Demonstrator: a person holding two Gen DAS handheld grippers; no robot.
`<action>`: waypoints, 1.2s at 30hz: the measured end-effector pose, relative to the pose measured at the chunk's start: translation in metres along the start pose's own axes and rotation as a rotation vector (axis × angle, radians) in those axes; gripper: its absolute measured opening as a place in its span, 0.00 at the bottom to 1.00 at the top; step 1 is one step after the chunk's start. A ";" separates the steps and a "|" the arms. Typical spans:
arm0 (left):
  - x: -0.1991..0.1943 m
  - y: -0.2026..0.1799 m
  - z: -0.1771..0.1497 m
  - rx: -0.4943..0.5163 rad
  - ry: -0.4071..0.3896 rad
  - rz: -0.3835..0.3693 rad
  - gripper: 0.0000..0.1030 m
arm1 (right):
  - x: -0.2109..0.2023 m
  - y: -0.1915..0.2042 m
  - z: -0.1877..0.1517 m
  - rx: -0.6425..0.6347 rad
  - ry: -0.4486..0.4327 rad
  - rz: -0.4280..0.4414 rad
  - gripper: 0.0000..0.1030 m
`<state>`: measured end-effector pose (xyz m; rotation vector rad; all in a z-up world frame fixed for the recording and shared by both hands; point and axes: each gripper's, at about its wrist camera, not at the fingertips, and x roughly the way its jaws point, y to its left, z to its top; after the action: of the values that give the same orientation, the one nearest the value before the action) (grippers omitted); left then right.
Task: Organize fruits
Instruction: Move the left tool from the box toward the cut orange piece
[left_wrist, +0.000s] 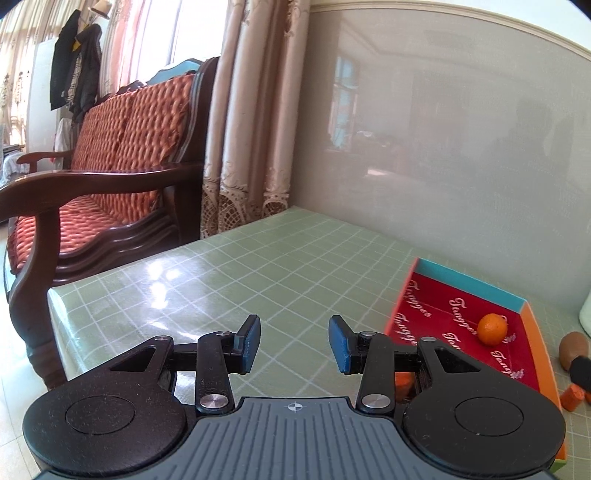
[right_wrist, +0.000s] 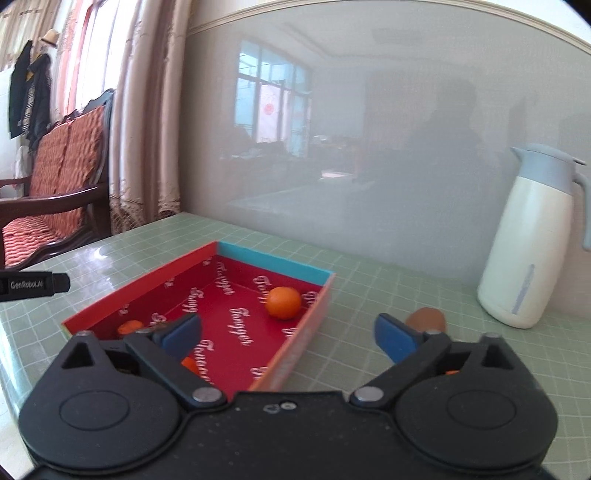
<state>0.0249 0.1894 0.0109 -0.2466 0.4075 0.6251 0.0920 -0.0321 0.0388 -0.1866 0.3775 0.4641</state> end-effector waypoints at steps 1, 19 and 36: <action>-0.001 -0.004 -0.001 0.006 0.000 -0.007 0.40 | -0.003 -0.006 0.000 0.012 -0.002 -0.011 1.00; -0.035 -0.099 -0.022 0.170 -0.063 -0.160 0.57 | -0.069 -0.168 -0.040 0.498 0.028 -0.278 1.00; -0.064 -0.180 -0.052 0.297 -0.055 -0.332 0.57 | -0.135 -0.247 -0.096 0.637 0.062 -0.589 1.00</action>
<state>0.0723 -0.0024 0.0107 -0.0112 0.3898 0.2398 0.0658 -0.3278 0.0270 0.3055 0.4903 -0.2531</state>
